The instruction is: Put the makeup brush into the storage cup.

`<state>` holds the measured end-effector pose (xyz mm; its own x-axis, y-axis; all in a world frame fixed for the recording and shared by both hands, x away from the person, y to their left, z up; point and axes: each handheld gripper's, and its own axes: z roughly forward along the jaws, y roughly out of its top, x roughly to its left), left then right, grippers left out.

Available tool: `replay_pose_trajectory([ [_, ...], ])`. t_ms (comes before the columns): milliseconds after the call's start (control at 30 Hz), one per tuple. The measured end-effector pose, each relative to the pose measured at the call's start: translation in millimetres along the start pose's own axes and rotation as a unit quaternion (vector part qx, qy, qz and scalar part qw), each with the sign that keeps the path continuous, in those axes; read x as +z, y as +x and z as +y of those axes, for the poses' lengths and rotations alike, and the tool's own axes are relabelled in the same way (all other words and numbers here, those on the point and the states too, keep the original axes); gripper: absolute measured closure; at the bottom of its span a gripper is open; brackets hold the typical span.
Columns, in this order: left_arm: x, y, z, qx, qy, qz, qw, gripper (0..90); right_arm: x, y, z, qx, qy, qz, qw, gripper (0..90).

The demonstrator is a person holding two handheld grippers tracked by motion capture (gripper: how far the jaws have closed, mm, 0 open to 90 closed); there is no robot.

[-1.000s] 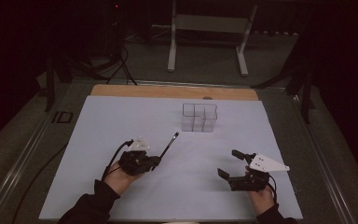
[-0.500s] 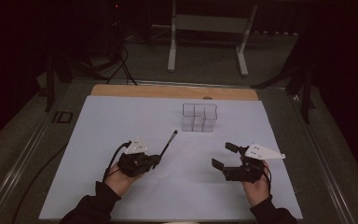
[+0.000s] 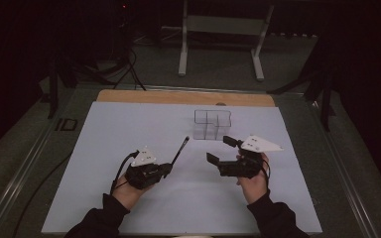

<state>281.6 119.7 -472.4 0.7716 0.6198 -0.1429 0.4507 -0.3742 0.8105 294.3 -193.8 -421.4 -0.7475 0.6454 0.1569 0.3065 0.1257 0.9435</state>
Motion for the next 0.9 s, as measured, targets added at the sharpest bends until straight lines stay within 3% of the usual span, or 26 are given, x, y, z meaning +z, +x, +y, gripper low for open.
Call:
replay_pose_trajectory([
  [67, 0.4, 0.1, -0.2, -0.003, 0.000, -0.004, 1.0000, 85.6, 9.7, 2.0, 1.0, 0.012, 0.006, 0.007, 0.9999, 12.9],
  [200, -0.3, 0.8, -0.5, -0.008, -0.005, -0.003, 0.9999, 85.7, 30.1, 7.8, -1.9, 0.050, 0.011, -0.012, 0.9986, 10.7],
  [367, 0.5, -0.5, -0.9, -0.005, -0.004, 0.000, 1.0000, 85.6, 49.6, 13.6, -6.4, 0.091, 0.026, 0.015, 0.9954, 11.0],
  [467, 1.3, -1.1, -1.1, -0.002, -0.003, 0.000, 1.0000, 85.7, 57.7, 14.4, -8.1, 0.130, 0.029, 0.026, 0.9907, 16.1],
  [567, 0.6, -2.1, -0.7, -0.001, -0.007, 0.001, 1.0000, 85.7, 65.1, 13.0, -10.8, 0.174, 0.030, 0.038, 0.9835, 26.3],
  [633, 0.5, -3.2, -0.2, 0.003, -0.005, 0.002, 1.0000, 85.7, 68.0, 12.6, -12.3, 0.187, 0.033, 0.047, 0.9807, 39.1],
  [833, 2.4, -3.8, -0.2, 0.001, -0.007, -0.005, 1.0000, 85.6, 74.3, 11.7, -14.2, 0.217, 0.041, 0.089, 0.9713, 64.4],
  [867, 2.6, -4.0, -0.2, 0.002, -0.006, -0.006, 1.0000, 85.6, 74.7, 11.6, -14.5, 0.218, 0.041, 0.094, 0.9706, 70.3],
  [900, 2.6, -4.0, -0.2, 0.002, -0.006, -0.006, 1.0000, 85.6, 74.7, 11.6, -14.5, 0.218, 0.041, 0.094, 0.9706, 70.3],
])
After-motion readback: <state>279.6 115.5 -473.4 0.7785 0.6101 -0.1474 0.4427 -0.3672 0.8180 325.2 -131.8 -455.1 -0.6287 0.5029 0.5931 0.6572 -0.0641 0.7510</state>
